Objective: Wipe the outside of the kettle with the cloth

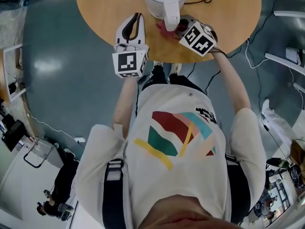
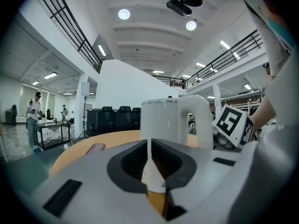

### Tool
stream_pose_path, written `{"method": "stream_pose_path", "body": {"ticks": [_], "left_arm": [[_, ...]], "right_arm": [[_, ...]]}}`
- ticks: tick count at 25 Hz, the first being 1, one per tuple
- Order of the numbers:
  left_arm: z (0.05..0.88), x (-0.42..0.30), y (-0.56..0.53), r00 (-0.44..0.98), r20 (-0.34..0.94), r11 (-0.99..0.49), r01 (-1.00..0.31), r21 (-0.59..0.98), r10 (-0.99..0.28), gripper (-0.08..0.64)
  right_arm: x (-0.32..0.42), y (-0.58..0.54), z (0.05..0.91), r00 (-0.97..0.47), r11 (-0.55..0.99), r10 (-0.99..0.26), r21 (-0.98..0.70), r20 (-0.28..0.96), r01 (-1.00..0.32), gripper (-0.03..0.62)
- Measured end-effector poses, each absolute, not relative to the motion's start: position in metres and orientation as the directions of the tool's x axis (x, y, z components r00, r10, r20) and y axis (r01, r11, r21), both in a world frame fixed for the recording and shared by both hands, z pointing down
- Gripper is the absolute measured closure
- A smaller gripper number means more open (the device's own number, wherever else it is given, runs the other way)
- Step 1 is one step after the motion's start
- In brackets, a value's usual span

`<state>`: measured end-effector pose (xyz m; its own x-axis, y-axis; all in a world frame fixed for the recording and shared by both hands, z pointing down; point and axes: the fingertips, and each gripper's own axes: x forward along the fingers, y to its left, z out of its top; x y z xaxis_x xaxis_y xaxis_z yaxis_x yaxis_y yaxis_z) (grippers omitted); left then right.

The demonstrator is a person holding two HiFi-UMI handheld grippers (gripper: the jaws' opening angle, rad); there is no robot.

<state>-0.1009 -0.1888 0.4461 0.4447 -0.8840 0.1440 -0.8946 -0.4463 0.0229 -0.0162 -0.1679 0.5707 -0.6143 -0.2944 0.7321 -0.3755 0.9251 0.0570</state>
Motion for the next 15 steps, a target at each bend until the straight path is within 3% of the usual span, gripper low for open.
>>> {"method": "stream_pose_path", "body": {"ticks": [4,8,11,15], "left_arm": [[0.432,-0.082,-0.176,0.561,0.045,-0.559,-0.827,0.054,-0.826,0.492],[0.426,-0.066,-0.159,0.641,0.013,-0.64,-0.766,0.058,-0.767,0.492],[0.419,-0.06,-0.148,0.677,-0.01,-0.676,-0.734,0.072,-0.736,0.492],[0.411,-0.049,-0.136,0.716,-0.029,-0.717,-0.696,0.05,-0.697,0.492]], "right_arm": [[-0.005,-0.165,0.568,-0.61,0.918,-0.305,0.056,0.732,-0.392,0.554],[0.034,-0.162,0.554,-0.61,0.862,-0.367,0.009,0.702,-0.508,0.554],[0.051,-0.168,0.517,-0.688,0.812,-0.41,-0.105,0.599,-0.575,0.554],[0.039,-0.178,0.47,-0.785,0.813,-0.406,-0.208,0.469,-0.544,0.554]]}}
